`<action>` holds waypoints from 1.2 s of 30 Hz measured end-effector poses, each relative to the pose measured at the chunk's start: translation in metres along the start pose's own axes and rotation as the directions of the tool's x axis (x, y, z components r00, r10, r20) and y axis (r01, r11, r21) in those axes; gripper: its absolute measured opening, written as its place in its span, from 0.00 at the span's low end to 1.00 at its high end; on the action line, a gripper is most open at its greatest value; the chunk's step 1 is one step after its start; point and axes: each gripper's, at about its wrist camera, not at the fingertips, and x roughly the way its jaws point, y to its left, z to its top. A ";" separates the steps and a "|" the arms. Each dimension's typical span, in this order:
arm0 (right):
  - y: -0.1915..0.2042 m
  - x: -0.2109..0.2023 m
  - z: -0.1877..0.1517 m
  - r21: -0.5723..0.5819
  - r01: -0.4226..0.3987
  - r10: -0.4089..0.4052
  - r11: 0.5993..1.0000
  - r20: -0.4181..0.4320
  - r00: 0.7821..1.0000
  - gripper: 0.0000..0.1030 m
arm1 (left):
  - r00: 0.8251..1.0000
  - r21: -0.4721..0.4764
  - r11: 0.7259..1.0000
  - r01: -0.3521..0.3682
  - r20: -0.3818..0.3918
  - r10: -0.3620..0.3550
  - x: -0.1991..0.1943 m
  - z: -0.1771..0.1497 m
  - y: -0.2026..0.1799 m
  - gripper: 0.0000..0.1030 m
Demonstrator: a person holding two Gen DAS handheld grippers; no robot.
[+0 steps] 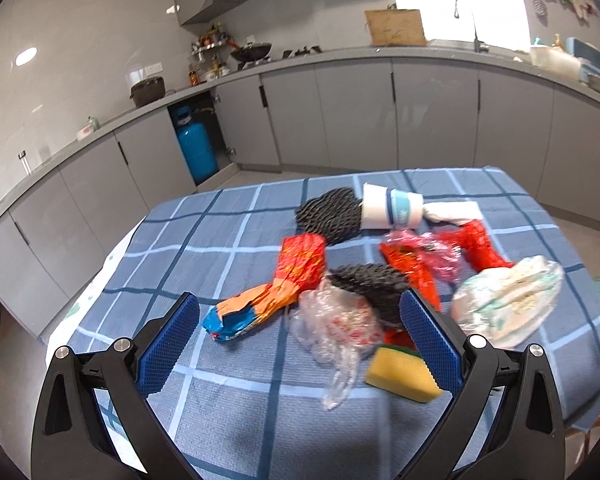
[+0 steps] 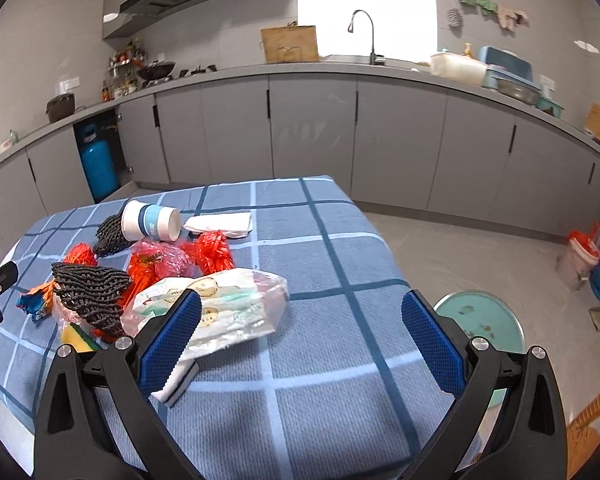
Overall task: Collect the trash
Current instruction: 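Grasp the orange-blue snack wrapper with the left tool while the right tool grasps the white wrapped bag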
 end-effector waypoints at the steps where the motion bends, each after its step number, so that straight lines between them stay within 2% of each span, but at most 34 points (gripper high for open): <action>1: 0.003 0.004 0.002 -0.007 -0.006 0.006 1.000 -0.003 1.000 0.96 | 1.000 -0.001 1.000 -0.008 -0.009 0.008 0.004 0.000 0.003 0.96; 5: 0.011 0.018 0.004 -0.023 -0.003 0.003 1.000 -0.006 1.000 0.96 | 0.997 -0.018 0.997 -0.071 -0.021 0.071 0.017 -0.003 0.024 0.96; 9: 0.019 0.032 -0.004 -0.020 -0.002 0.002 1.000 -0.023 1.000 0.96 | 0.987 -0.047 0.989 -0.143 -0.082 0.139 0.039 -0.012 0.059 0.96; 13: 0.027 0.045 -0.012 -0.025 -0.010 0.009 1.000 -0.035 0.999 0.96 | 0.976 -0.065 0.981 -0.184 -0.127 0.175 0.056 -0.019 0.082 0.96; 18: 0.033 0.057 -0.013 -0.032 -0.018 0.017 0.999 -0.053 0.998 0.96 | 0.977 -0.064 0.986 -0.155 -0.160 0.143 0.086 -0.016 0.082 0.96; 23: 0.033 0.064 -0.011 -0.036 -0.003 0.001 0.999 -0.058 0.998 0.96 | 0.984 -0.017 0.995 -0.098 -0.148 0.095 0.113 -0.007 0.060 0.96; 28: 0.035 0.069 -0.012 -0.035 0.006 -0.008 0.999 -0.069 0.998 0.96 | 0.979 0.018 0.998 -0.067 -0.192 0.069 0.146 -0.010 0.055 0.95; 33: 0.043 0.079 -0.016 -0.052 0.009 -0.014 0.999 -0.095 0.995 0.96 | 0.976 0.000 1.000 -0.011 -0.216 0.011 0.158 -0.021 0.061 0.94; 34: 0.044 0.081 -0.016 -0.056 0.010 -0.016 0.998 -0.102 0.995 0.96 | 0.976 -0.005 1.000 -0.001 -0.218 0.000 0.159 -0.022 0.062 0.90; 35: 0.045 0.083 -0.017 -0.059 0.012 -0.018 0.998 -0.105 0.994 0.96 | 0.975 -0.009 1.000 0.017 -0.221 -0.019 0.159 -0.025 0.061 0.77; 36: 0.046 0.083 -0.017 -0.063 0.014 -0.021 0.998 -0.106 0.994 0.96 | 0.973 -0.009 0.999 0.034 -0.229 -0.035 0.161 -0.026 0.059 0.69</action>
